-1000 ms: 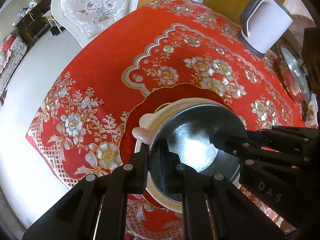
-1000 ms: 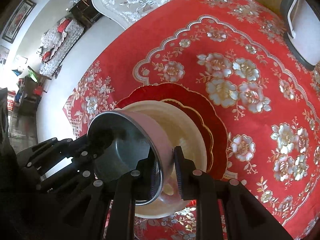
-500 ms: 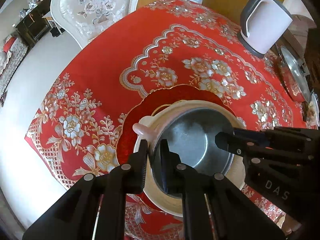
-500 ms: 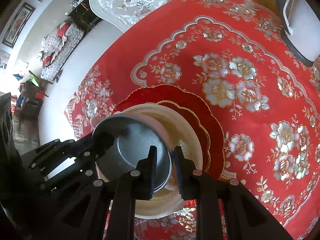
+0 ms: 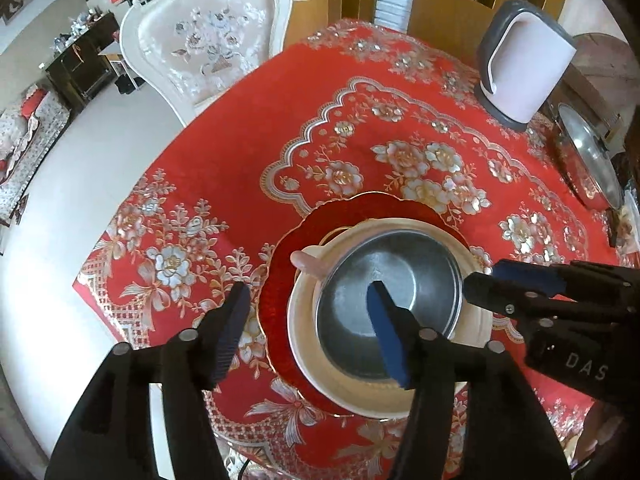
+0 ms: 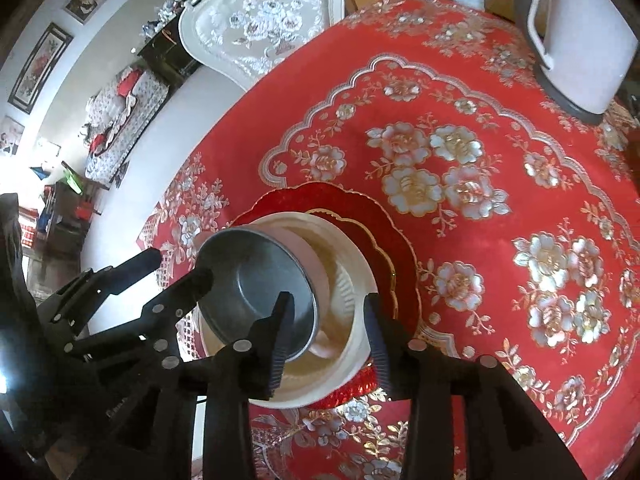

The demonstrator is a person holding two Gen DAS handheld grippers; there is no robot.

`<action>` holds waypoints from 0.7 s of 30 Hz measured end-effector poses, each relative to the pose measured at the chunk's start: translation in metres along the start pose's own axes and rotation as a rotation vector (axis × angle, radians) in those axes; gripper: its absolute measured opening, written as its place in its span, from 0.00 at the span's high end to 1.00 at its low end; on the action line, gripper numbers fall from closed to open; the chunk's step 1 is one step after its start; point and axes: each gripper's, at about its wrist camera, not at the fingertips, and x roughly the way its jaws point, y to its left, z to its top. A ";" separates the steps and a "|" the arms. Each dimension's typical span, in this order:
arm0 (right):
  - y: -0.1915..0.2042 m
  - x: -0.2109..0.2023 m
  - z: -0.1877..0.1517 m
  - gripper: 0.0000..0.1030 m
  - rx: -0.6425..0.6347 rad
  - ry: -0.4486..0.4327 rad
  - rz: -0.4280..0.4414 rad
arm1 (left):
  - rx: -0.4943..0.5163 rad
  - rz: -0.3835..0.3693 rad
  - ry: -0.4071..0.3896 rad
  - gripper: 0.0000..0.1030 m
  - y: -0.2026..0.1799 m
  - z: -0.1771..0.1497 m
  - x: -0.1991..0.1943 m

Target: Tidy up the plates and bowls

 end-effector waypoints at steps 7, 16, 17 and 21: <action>0.005 -0.031 -0.024 0.35 0.005 -0.146 -0.157 | -0.053 0.064 -0.068 0.35 -0.002 -0.009 -0.016; 0.002 -0.038 -0.052 0.26 0.041 -0.204 -0.281 | -0.128 0.067 -0.105 0.34 -0.003 -0.026 -0.029; 0.002 -0.038 -0.055 0.25 0.043 -0.206 -0.284 | -0.132 0.068 -0.105 0.33 -0.004 -0.028 -0.029; 0.004 -0.039 -0.059 0.23 0.032 -0.205 -0.309 | -0.155 0.055 -0.114 0.29 -0.003 -0.038 -0.034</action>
